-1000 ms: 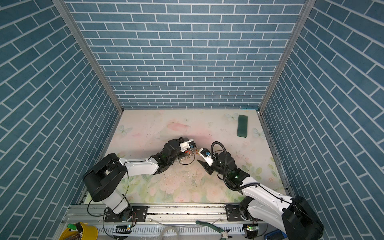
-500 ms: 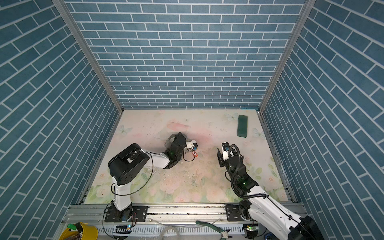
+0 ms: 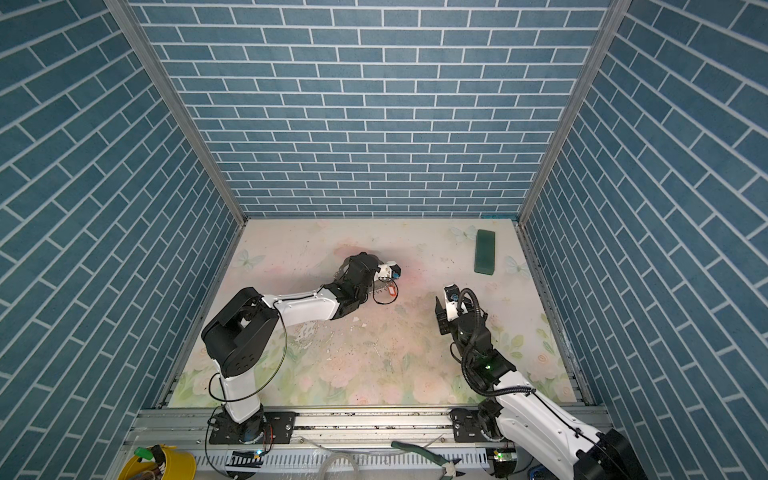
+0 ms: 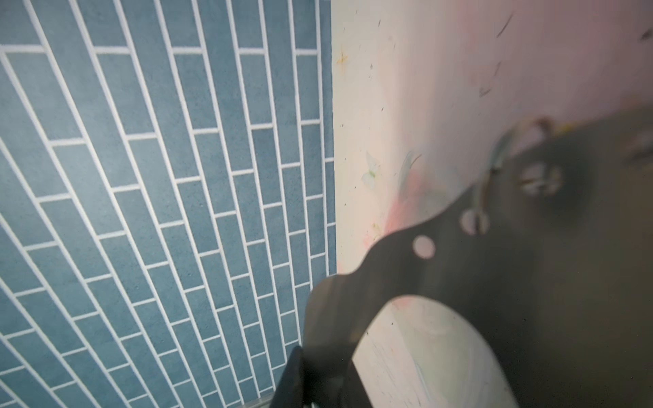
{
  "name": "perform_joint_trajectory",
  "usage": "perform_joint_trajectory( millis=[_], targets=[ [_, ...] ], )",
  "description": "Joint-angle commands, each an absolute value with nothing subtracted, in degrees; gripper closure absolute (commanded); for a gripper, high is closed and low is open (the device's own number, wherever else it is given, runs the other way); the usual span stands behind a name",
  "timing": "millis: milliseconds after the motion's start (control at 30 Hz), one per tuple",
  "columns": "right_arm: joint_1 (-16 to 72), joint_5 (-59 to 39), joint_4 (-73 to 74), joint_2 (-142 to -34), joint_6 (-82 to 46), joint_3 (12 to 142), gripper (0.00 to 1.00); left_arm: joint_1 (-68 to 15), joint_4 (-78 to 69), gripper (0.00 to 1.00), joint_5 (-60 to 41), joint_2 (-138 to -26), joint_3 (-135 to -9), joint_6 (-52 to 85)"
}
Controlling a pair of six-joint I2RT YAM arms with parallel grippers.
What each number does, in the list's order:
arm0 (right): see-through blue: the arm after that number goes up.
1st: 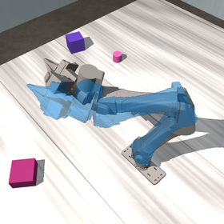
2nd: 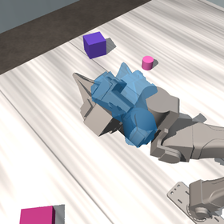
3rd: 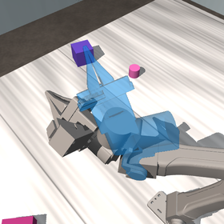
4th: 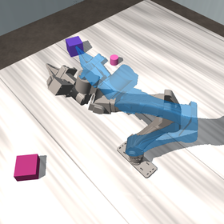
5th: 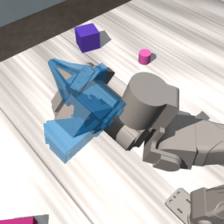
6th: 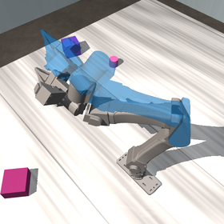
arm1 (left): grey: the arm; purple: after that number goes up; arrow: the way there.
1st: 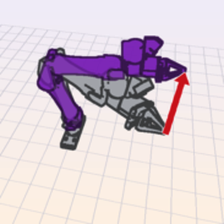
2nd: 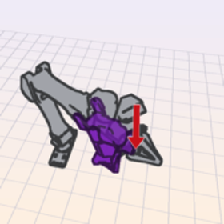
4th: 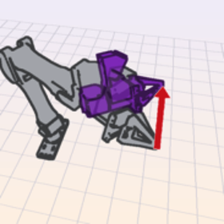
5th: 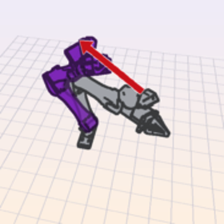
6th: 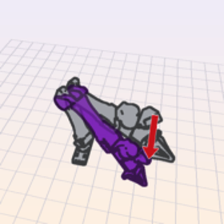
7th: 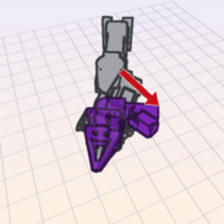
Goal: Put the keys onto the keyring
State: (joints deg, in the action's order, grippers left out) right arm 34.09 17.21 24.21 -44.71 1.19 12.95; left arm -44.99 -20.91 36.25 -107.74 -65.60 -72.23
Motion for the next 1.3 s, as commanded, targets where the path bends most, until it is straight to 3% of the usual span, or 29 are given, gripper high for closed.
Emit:
perform_joint_trajectory(
  millis=[0,467,700,1000,1100,1267],
  targets=[
    [33.67,18.96,26.74,-44.22,-1.93,11.05,0.44,-47.68,-14.07,0.83,32.34,-107.85,-69.47,-65.99],
    [33.57,20.59,21.45,-35.42,-1.48,11.45,0.43,-43.65,-9.16,0.8,23.82,-121.99,-78.15,-57.77],
    [33.57,20.48,21.86,-35.94,-1.8,11.24,0.43,-39.08,-7.76,0.75,25.05,-123.6,-78.39,-57.71],
    [33.59,20.48,21.42,-36.54,-1.98,12.07,0.42,-36.25,-6.49,0.5,25.13,-120.42,-75.66,-55.54],
    [33.58,21.38,19.44,-36.56,-2.7,13.15,0.42,-36.21,-3.71,0.4,22.72,-117.24,-74.94,-52.45],
    [33.62,23.16,16.17,-36.3,-3.58,15.08,0.41,-36.21,0.02,0.31,16.63,-109.94,-71.61,-46.08]
  ],
)
